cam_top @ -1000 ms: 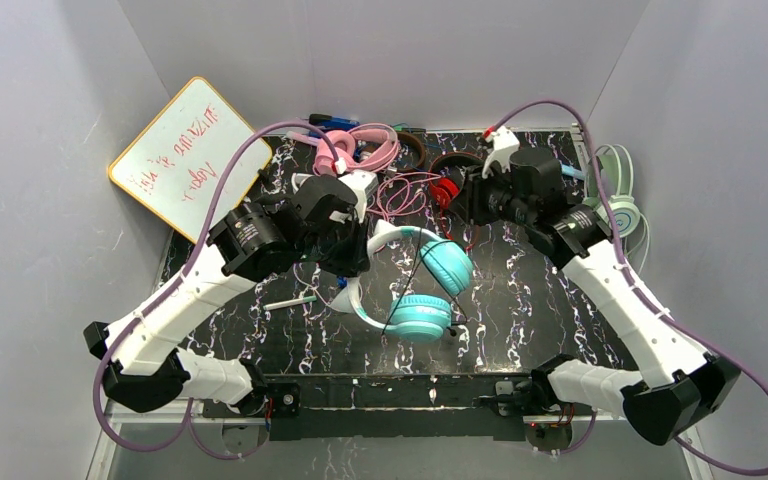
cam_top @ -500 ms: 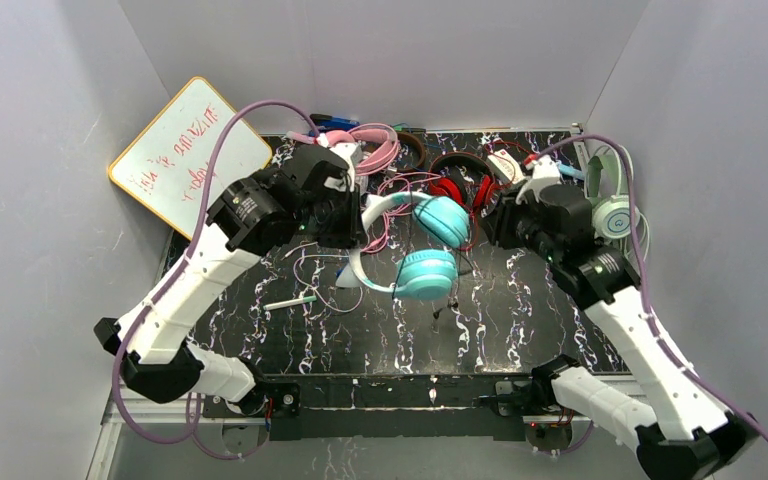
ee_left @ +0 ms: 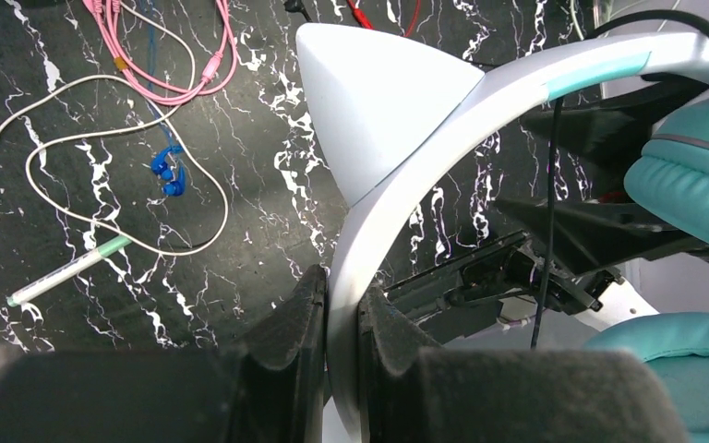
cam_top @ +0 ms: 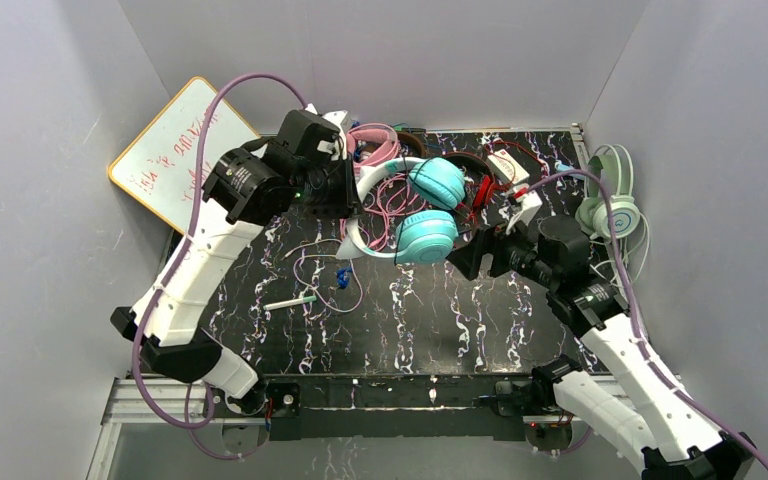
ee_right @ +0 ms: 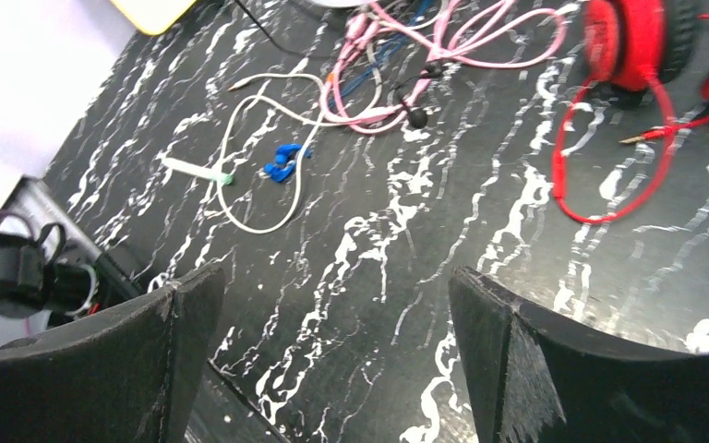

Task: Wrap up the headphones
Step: Wrap the headphones cable around the headphones.

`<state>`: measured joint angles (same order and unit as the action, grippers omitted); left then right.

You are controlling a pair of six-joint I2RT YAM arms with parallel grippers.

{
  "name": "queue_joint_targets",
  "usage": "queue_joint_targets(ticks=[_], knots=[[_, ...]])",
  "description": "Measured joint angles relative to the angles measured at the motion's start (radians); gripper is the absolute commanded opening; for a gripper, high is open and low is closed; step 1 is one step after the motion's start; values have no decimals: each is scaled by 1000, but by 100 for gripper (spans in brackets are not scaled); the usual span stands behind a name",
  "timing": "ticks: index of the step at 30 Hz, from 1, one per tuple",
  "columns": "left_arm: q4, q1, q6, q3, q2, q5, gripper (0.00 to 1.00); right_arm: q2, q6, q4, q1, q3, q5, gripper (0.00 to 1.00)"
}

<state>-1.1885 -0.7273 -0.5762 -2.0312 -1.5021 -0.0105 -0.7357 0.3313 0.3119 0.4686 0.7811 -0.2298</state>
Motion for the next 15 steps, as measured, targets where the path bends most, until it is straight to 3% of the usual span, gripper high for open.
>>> queue_joint_targets(ticks=[12,15], knots=[[-41,6,-3,-82,-26,30,0,-109,13,-450,0,-143,-245,98],[-43,6,-7,-82,-27,48,0,-152,10,-549,0,-142,-289,84]])
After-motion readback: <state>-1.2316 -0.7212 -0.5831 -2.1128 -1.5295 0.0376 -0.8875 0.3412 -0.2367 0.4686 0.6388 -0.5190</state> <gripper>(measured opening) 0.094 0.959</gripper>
